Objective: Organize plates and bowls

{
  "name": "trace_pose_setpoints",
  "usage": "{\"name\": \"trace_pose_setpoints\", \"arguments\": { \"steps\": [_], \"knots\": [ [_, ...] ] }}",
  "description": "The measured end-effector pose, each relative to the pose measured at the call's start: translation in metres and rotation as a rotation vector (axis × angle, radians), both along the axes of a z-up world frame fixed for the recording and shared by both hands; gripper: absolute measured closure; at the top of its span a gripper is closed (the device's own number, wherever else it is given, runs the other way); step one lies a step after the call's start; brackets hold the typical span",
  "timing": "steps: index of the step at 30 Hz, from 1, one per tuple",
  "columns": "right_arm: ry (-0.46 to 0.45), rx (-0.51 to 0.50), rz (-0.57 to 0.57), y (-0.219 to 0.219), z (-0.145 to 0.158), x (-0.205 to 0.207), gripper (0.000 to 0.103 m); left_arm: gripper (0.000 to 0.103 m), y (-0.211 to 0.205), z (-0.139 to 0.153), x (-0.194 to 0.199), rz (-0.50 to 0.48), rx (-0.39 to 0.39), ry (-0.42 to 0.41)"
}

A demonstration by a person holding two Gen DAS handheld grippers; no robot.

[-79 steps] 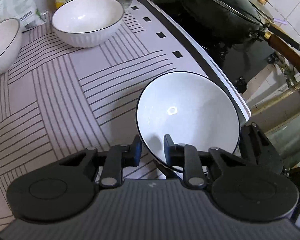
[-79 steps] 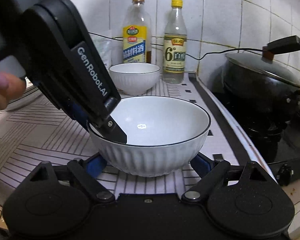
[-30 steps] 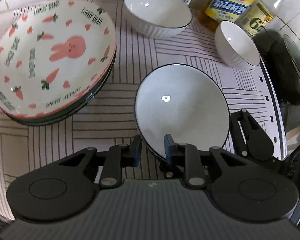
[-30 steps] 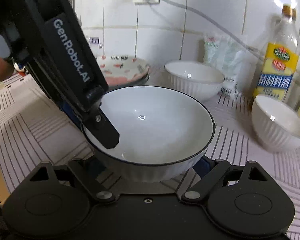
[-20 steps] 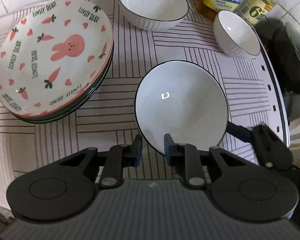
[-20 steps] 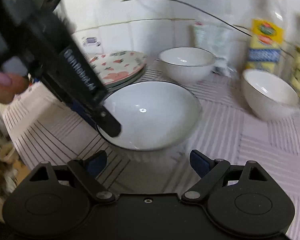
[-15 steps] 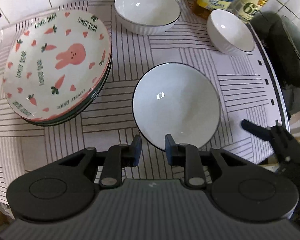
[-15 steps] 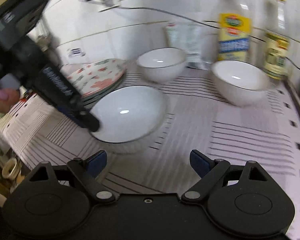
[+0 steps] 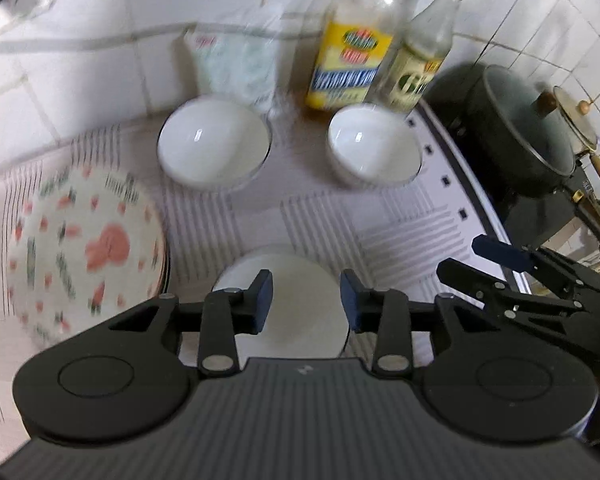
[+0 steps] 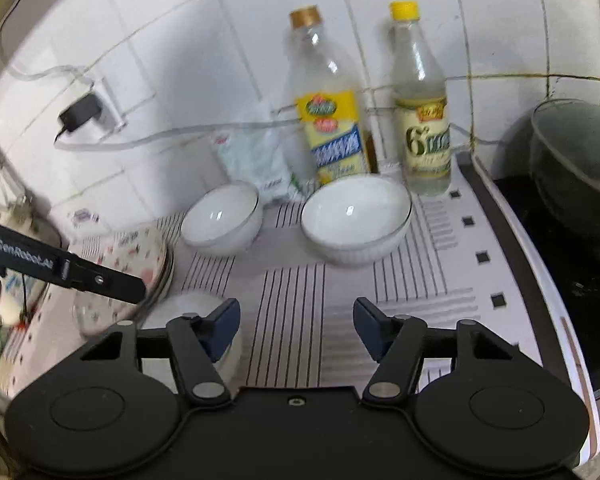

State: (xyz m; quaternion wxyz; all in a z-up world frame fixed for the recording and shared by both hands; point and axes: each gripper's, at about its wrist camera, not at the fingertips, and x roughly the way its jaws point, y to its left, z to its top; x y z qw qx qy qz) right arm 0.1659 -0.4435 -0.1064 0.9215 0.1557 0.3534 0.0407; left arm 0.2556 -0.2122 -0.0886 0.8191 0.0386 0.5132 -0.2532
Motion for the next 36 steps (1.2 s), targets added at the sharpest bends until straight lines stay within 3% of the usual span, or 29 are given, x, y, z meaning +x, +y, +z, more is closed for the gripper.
{"name": "trace_pose_setpoints", "arguments": {
  "steps": [6, 14, 18, 22, 26, 28, 29, 32, 36],
  "knots": [
    [0.035, 0.021, -0.125, -0.009, 0.000, 0.034, 0.049, 0.062, -0.029, 0.002, 0.034, -0.039, -0.020, -0.051],
    [0.082, 0.023, -0.249, -0.026, -0.034, 0.083, 0.054, 0.061, -0.074, -0.031, 0.085, -0.069, 0.003, -0.062],
    [0.112, -0.037, -0.277, -0.031, -0.050, 0.101, 0.060, 0.058, -0.095, -0.048, 0.099, -0.087, 0.018, -0.066],
    [0.130, -0.037, -0.308, -0.038, -0.060, 0.110, 0.080, 0.057, -0.111, -0.065, 0.110, -0.090, 0.050, -0.064],
    [0.129, 0.009, -0.317, -0.045, -0.063, 0.112, 0.088, 0.057, -0.117, -0.073, 0.114, -0.087, 0.054, -0.048],
    [0.135, 0.025, -0.330, -0.047, -0.066, 0.113, 0.089, 0.064, -0.118, -0.075, 0.114, -0.085, 0.042, -0.042],
    [0.139, 0.037, -0.341, -0.049, -0.067, 0.113, 0.090, 0.076, -0.118, -0.077, 0.114, -0.088, 0.034, -0.036],
    [0.144, 0.094, -0.361, -0.056, -0.072, 0.113, 0.092, 0.090, -0.116, -0.085, 0.116, -0.084, 0.005, 0.015],
    [0.159, 0.110, -0.373, -0.057, -0.077, 0.118, 0.092, 0.091, -0.116, -0.085, 0.108, -0.096, -0.004, -0.029]
  ]
}}
